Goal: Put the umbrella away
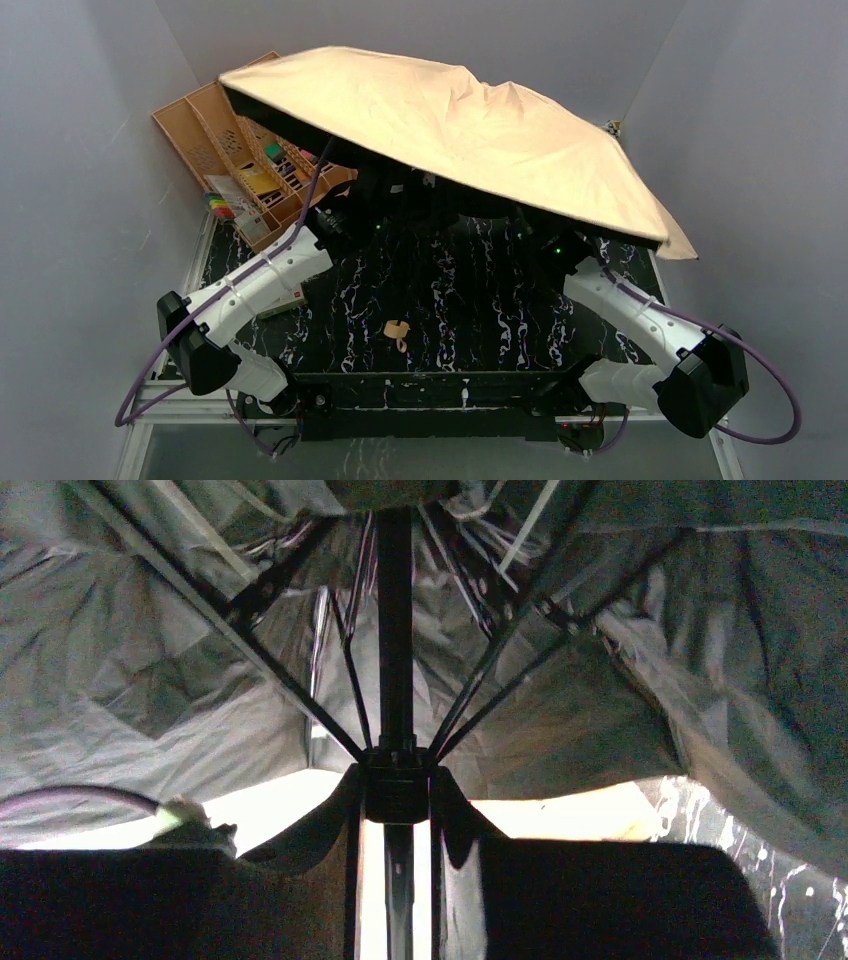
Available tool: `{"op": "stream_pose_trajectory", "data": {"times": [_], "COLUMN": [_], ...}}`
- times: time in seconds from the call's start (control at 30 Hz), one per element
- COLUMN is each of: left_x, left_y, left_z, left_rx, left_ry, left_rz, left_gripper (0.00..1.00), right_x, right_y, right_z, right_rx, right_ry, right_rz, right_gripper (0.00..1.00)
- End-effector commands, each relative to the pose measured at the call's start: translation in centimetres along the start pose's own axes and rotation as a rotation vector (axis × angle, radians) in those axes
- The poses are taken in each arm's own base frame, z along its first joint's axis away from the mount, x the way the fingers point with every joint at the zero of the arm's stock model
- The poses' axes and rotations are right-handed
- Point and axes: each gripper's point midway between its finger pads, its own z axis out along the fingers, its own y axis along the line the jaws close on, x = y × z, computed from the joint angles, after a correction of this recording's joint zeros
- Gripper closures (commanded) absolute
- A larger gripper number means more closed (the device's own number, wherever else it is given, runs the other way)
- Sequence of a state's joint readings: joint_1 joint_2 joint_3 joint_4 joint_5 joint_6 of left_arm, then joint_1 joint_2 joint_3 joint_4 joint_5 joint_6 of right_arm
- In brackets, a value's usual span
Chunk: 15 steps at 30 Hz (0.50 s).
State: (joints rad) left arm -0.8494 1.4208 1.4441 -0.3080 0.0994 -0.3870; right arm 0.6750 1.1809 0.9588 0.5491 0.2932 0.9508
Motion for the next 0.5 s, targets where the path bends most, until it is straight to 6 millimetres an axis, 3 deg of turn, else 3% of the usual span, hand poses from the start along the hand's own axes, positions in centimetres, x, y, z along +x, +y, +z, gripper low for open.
{"op": "stream_pose_trajectory", "data": {"times": [0.0, 0.13, 0.23, 0.33, 0.47], "left_x": [-12.1, -12.1, -10.4, -7.8, -3.7], "left_y": [-2.7, -2.5, -2.2, -1.5, -0.4], "left_z": [-3.0, -2.4, -1.9, -2.1, -2.5], "left_rx": [0.047, 0.042, 0.048, 0.048, 0.042], "left_ry": [-0.381, -0.373, -0.328, -0.282, -0.208], "left_rz": [0.081, 0.091, 0.087, 0.065, 0.024], "left_gripper": [1.00, 1.00, 1.00, 0.89, 0.64], "right_x": [7.7, 8.1, 6.0, 3.0, 0.1], "right_y": [-2.8, -3.9, -3.5, -3.0, -2.2], "right_z": [-3.5, -4.3, -3.7, -2.9, -1.6], "right_rx": [0.087, 0.128, 0.163, 0.204, 0.197], "right_ry": [0.247, 0.246, 0.166, 0.057, -0.037], "right_rz": [0.053, 0.093, 0.081, 0.072, 0.081], "right_gripper": [1.00, 1.00, 1.00, 1.00, 1.00]}}
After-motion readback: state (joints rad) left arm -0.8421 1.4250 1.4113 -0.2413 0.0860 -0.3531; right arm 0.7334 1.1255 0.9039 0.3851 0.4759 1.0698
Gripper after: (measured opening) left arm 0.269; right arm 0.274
